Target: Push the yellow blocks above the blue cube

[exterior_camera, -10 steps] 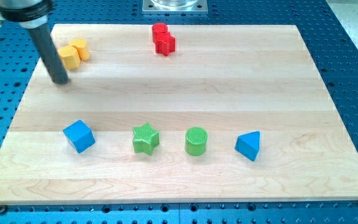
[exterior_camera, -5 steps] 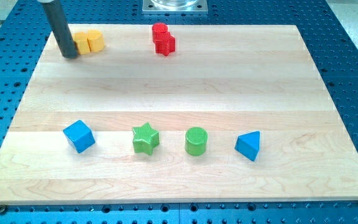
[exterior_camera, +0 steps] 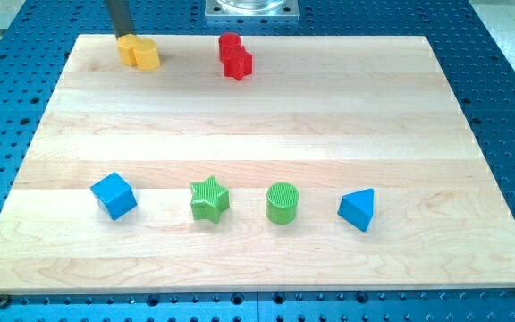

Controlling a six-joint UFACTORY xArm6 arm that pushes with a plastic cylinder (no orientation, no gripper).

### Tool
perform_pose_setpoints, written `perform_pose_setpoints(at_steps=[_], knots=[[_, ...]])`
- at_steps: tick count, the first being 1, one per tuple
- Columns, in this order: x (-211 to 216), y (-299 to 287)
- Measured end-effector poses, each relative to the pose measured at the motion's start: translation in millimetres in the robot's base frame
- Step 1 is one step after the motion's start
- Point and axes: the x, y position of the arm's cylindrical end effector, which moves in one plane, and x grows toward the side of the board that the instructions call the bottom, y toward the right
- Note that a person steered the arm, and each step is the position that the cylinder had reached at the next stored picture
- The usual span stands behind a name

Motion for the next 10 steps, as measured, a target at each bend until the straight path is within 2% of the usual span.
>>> perform_pose_setpoints(at_steps=[6,7,9,10], knots=[[25.3,-4.3],[24.7,17.2],[-0.6,141.0],[0.6,189.8]])
